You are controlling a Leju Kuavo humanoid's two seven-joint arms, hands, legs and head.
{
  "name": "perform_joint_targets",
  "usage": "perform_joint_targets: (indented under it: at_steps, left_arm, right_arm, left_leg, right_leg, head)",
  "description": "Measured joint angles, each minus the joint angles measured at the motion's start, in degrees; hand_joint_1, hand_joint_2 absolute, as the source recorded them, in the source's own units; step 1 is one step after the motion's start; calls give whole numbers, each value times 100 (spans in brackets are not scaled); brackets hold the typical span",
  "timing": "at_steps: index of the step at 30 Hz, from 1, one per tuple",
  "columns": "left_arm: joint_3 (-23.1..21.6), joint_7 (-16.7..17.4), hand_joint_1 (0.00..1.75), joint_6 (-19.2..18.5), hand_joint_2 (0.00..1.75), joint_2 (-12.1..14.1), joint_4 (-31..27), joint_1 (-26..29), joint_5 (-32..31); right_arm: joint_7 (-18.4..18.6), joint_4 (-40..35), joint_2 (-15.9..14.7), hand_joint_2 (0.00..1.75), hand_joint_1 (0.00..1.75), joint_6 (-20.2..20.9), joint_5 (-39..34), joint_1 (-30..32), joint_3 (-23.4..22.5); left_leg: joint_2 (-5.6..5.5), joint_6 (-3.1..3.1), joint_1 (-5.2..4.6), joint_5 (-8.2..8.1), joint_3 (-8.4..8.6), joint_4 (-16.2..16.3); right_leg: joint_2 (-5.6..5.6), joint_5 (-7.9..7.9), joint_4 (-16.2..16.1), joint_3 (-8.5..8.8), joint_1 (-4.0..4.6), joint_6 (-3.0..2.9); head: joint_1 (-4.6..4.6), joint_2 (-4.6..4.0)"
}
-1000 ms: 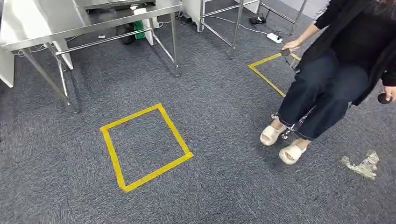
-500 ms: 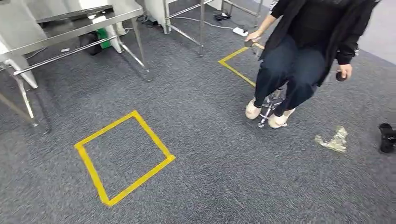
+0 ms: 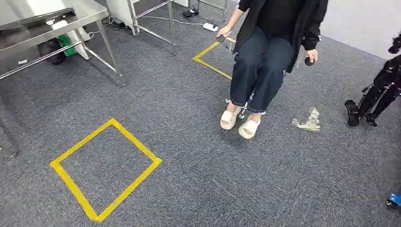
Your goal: Take the parts from the cabinet and place them on the table.
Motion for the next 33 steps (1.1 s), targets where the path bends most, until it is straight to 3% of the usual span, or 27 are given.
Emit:
perform_joint_targets:
  at_steps: [1,2,4,5,6,7,8,9,10,11,12,14,15,16,18,20,21,22,24,25,26,27,29,30,31,32,33]
  left_arm:
    - [2,0,0,11,0,-11,0,11,16]
    - [4,0,0,22,0,-11,0,12,24]
    - [9,0,0,24,0,-13,-2,0,42]
    - [11,0,0,24,0,-22,-2,-2,59]
    - [22,-2,0,26,0,-11,-2,-3,68]
    - [44,-11,0,26,0,-13,-2,-1,66]
    - [57,-17,0,24,0,-15,-2,8,66]
    - [61,-17,0,26,0,-17,-2,24,66]
    - [63,-17,0,24,0,-15,-2,36,66]
    - [63,-17,0,26,0,-11,-2,39,66]
    - [63,-17,0,24,0,-11,-2,37,66]
    - [66,-17,0,24,0,-11,-2,37,66]
    - [68,-17,0,24,0,-11,-2,36,66]
    - [66,-22,0,18,0,-11,-2,35,48]
    - [63,-26,0,9,0,-11,0,36,22]
    - [66,-15,0,-20,0,-11,0,27,-22]
    - [63,-6,0,-24,0,-9,0,19,-48]
    - [63,13,0,-22,0,-4,-2,21,-65]
    - [63,48,0,-22,0,0,0,43,-89]
    - [63,72,0,-17,0,2,0,43,-92]
    - [63,85,0,-13,0,2,0,42,-92]
    - [63,85,0,-6,0,2,0,42,-94]
    - [63,85,0,-2,0,0,0,39,-94]
    - [63,83,0,11,0,2,0,38,-87]
    - [63,74,0,24,0,7,0,43,-70]
    - [63,61,0,46,0,5,0,44,-39]
    - [63,44,0,53,0,5,0,28,-35]
  right_arm:
    - [2,0,9,0,0,-4,-4,-17,-7]
    - [2,0,11,0,0,-13,-7,-32,-15]
    - [2,0,15,0,0,-17,-11,-13,-42]
    - [2,0,13,0,0,-20,-11,-16,-55]
    - [0,0,28,0,0,-20,-13,-13,-57]
    - [0,-2,24,0,0,-37,-22,-14,-59]
    - [-7,-2,26,0,0,-42,-20,-22,-61]
    - [-15,0,41,0,0,-39,-20,-25,-61]
    - [-15,0,46,0,0,-42,-20,-21,-63]
    - [-15,0,50,0,0,-42,-20,-15,-63]
    - [-15,0,50,0,0,-39,-20,-9,-63]
    - [-15,-2,50,0,0,-42,-22,-16,-66]
    - [-15,0,57,0,0,-42,-22,-18,-66]
    - [-15,-2,59,0,0,-44,-24,-34,-66]
    - [-15,-2,59,0,0,-48,-35,-34,-68]
    - [-13,-2,55,0,0,-63,-48,2,-72]
    - [15,0,50,0,0,-72,-50,12,-76]
    - [48,0,55,0,0,-83,-50,11,-83]
    - [90,0,39,0,0,-103,-48,3,-98]
    - [118,0,37,0,0,-103,-46,17,-101]
    - [129,0,30,0,0,-103,-46,32,-101]
    - [147,0,22,0,0,-98,-48,55,-103]
    - [166,0,4,0,0,-83,-26,74,-107]
    - [170,0,0,0,0,-70,-9,63,-107]
    - [175,0,0,0,0,-68,-4,34,-107]
    - [177,0,-7,0,0,-66,7,26,-107]
    - [177,0,-9,0,0,-66,28,31,-107]
  left_leg:
    - [52,-53,-27,-36,18,0]
    - [101,-90,-27,-40,50,-19]
    - [227,-156,-13,-42,130,-71]
    - [230,-200,5,-79,116,-53]
    - [-53,-221,30,-206,79,87]
    - [-288,-212,37,-455,-69,426]
    - [-422,-211,35,-717,-293,914]
    - [-479,-210,33,-923,-532,1405]
    - [-503,-206,31,-988,-702,1723]
    - [-512,-195,29,-905,-736,1740]
    - [-515,-176,29,-705,-660,1524]
    - [-599,-135,36,-150,-245,590]
    - [-860,-108,52,-35,-60,169]
    - [-972,-114,60,-89,-19,37]
    - [-861,-85,-4,-86,-44,76]
    - [-737,12,-1,-31,-18,11]
    - [-653,58,3,1,30,-27]
    - [-598,108,2,7,28,-35]
    - [-427,113,-20,10,12,-31]
    - [-343,111,-22,9,2,-29]
    - [-273,109,-20,7,-2,-28]
    - [-207,96,-14,-1,3,-28]
    - [-86,64,-1,-21,28,-27]
    - [-30,36,-11,-37,60,-24]
    - [17,-15,-55,-73,66,-13]
    - [67,-55,-56,-89,82,-21]
    - [111,-83,-54,-90,99,-25]
  right_leg:
    - [-30,48,-2,-5,60,-26]
    - [80,48,27,-13,66,-101]
    - [203,60,12,-45,88,-164]
    - [276,104,-34,42,-6,-232]
    - [328,111,-41,26,-33,-250]
    - [387,131,-35,10,-39,-313]
    - [449,134,-35,-8,-18,-336]
    - [526,146,-33,-21,1,-358]
    - [603,143,-31,-24,24,-359]
    - [678,144,-29,-18,37,-358]
    - [748,143,-22,-11,39,-358]
    - [909,142,4,1,39,-354]
    - [978,141,19,-10,36,-350]
    - [1020,127,76,-55,128,-310]
    - [1132,168,40,-104,62,-232]
    - [1252,186,22,-173,55,-153]
    - [953,130,150,-210,42,-161]
    - [707,-48,433,-356,57,-192]
    - [587,-438,1353,-816,44,-219]
    - [573,-554,1751,-1003,35,-197]
    - [565,-558,1867,-1054,27,-155]
    - [553,-457,1668,-944,9,-91]
    - [425,-103,663,-389,-12,29]
    - [185,26,139,-81,-10,53]
    - [57,56,48,-54,42,1]
    - [141,92,37,-39,64,-84]
    - [197,100,46,-61,70,-126]
  head:
    - [2,-2]
    - [-42,0]
    - [-29,0]
    - [-35,-2]
    - [-50,-2]
    - [-81,0]
    - [-83,0]
    - [-90,0]
    - [-88,0]
    - [-85,-2]
    - [-85,0]
    - [-90,-2]
    - [-92,0]
    - [-83,0]
    - [-81,-2]
    - [-81,0]
    - [-74,-2]
    - [-48,0]
    - [-42,-2]
    - [-42,-2]
    - [-37,-2]
    - [-39,0]
    - [-42,-2]
    - [-31,0]
    - [-20,0]
    - [-40,-2]
    - [-55,0]
